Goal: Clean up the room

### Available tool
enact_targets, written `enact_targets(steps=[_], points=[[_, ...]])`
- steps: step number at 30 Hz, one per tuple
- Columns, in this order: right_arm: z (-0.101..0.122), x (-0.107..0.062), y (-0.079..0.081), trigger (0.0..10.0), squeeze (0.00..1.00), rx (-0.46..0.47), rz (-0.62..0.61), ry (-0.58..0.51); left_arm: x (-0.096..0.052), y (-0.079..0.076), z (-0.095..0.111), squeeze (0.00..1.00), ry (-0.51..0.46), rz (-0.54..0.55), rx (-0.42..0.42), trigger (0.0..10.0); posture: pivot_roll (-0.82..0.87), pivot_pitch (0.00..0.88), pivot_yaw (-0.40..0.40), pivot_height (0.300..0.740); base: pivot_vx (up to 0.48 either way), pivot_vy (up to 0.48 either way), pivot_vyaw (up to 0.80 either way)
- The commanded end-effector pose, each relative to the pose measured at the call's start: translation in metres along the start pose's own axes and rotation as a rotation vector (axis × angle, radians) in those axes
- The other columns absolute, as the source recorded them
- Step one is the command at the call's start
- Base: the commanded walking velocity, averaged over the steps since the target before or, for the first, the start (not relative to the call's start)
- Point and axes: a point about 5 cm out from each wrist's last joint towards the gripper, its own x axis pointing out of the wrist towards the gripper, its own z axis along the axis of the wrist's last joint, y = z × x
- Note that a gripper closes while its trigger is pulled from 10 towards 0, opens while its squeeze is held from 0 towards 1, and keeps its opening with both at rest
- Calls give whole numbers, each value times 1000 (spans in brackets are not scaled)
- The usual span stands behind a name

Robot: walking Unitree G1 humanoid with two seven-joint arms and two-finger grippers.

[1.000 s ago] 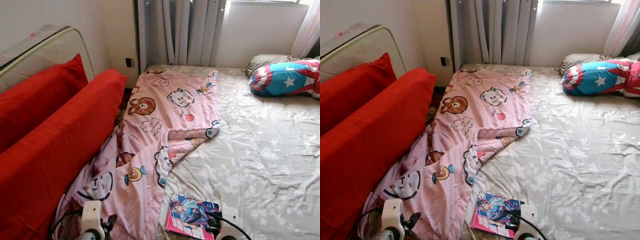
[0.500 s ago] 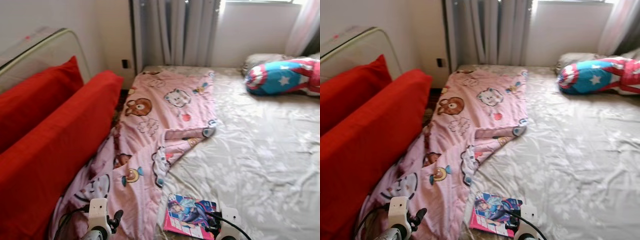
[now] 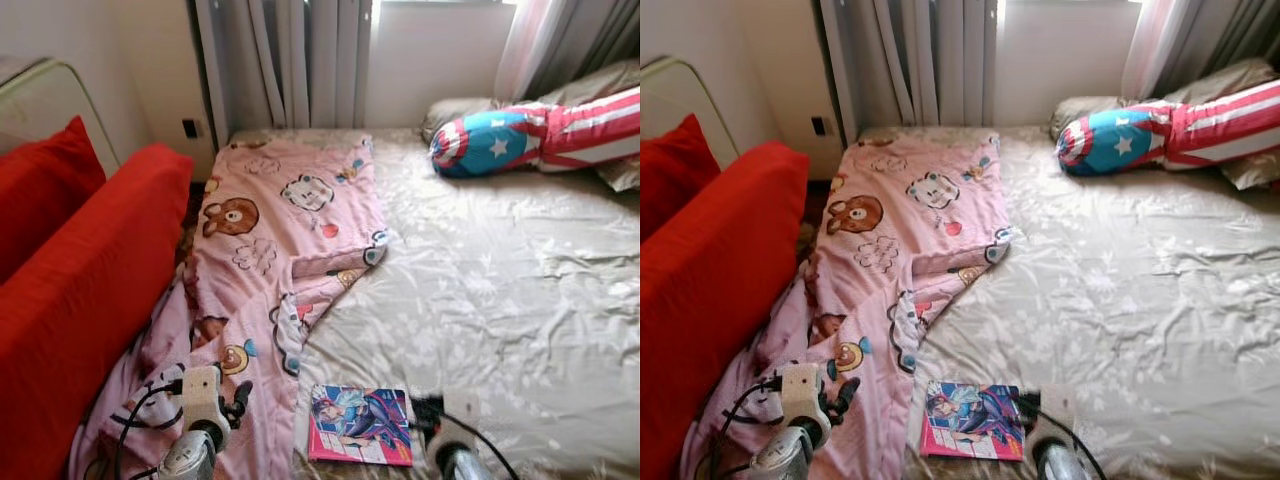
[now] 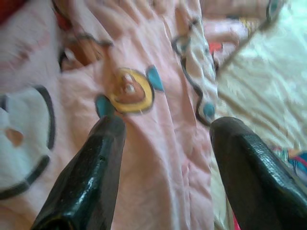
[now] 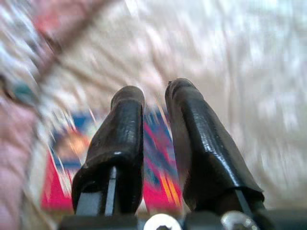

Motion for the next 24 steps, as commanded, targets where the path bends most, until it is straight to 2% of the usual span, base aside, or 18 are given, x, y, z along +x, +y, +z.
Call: enact_targets(steps=[1,3,11,14,19,24], points=[[12,3,5,10000,0,2,26,-75,0,-1,8,0,-73,-3,-8,10000,26,24,-40,740,0,0,0],[25,3,10,10000,0,-10,57,-172,-6,-2,13,0,-143,-11,21,10000,34,36,-43,740,0,0,0],[28,-12,11,10000,0,-30,61,-285,-24,-8,24,0,-268,-23,48,10000,36,55,-56,740,0,0,0],[26,-17,13,10000,0,-34,67,-294,-25,-15,34,0,-301,-30,46,10000,35,57,-58,740,0,0,0],[25,-14,14,10000,0,-64,55,-253,-21,-20,41,0,-307,-24,20,10000,24,55,-61,740,0,0,0],[29,-14,13,10000,0,-68,51,-254,-25,-20,48,0,-312,-14,18,10000,22,52,-64,705,0,0,0]])
